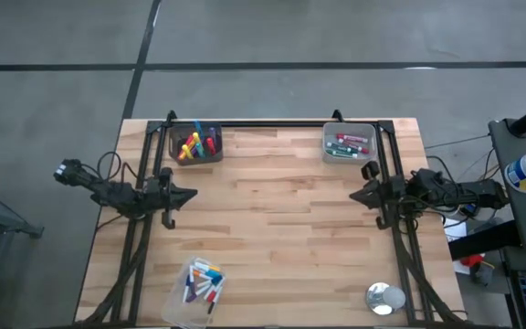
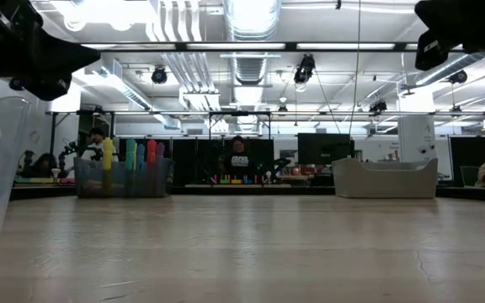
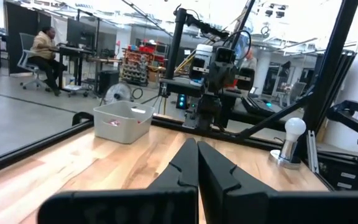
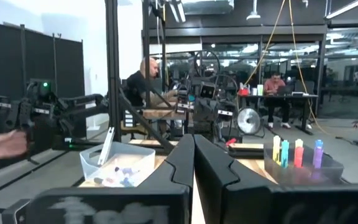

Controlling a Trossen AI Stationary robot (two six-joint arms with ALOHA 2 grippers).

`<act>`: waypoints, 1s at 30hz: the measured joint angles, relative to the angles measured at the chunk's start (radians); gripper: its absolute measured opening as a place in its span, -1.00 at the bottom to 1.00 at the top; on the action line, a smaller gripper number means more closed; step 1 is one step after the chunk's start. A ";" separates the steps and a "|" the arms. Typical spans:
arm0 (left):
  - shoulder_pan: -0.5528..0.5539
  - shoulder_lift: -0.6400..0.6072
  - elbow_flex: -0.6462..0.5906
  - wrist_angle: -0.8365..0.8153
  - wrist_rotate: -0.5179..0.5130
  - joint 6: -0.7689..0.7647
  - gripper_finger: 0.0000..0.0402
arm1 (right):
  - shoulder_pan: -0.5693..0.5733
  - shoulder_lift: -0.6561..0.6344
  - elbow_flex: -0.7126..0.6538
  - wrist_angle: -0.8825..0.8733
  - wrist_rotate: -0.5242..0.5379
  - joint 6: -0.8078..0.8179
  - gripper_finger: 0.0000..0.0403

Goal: Pick & Place Markers
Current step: Return to Home Position

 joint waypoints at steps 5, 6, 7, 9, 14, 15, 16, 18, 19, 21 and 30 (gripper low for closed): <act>0.000 0.000 0.000 0.000 0.000 0.000 -1.00 | 0.000 0.000 -0.010 0.000 0.000 0.000 -0.96; 0.000 0.000 0.000 0.000 0.000 0.000 -1.00 | 0.000 0.000 -0.010 0.000 0.000 0.001 -0.96; 0.000 0.000 0.000 0.000 -0.001 0.000 -1.00 | 0.000 0.000 -0.010 0.001 0.000 0.001 -0.96; 0.000 0.000 0.000 0.000 -0.001 0.000 -1.00 | 0.000 0.000 -0.010 0.001 0.000 0.000 -0.96; 0.000 0.000 0.000 0.000 -0.003 0.001 -1.00 | 0.000 0.000 -0.010 0.001 -0.001 0.000 -0.96; 0.000 0.000 0.000 0.000 -0.003 0.001 -1.00 | 0.000 0.000 -0.010 0.001 -0.001 0.001 -0.96; 0.000 0.000 0.000 0.000 -0.003 0.001 -1.00 | 0.000 0.000 -0.010 0.001 -0.001 0.001 -0.96; 0.000 0.000 -0.001 0.000 -0.003 0.001 -1.00 | 0.000 0.000 -0.010 0.001 -0.001 0.000 -0.96; 0.000 0.000 -0.001 0.000 -0.003 0.001 -1.00 | 0.000 0.000 -0.010 0.001 -0.001 0.000 -0.96; 0.000 0.000 -0.001 0.000 -0.003 0.001 -1.00 | 0.000 0.000 -0.010 0.001 -0.001 0.001 -0.96; 0.000 0.000 -0.001 0.000 -0.003 0.001 -1.00 | 0.000 0.000 -0.010 0.001 -0.001 0.002 -0.96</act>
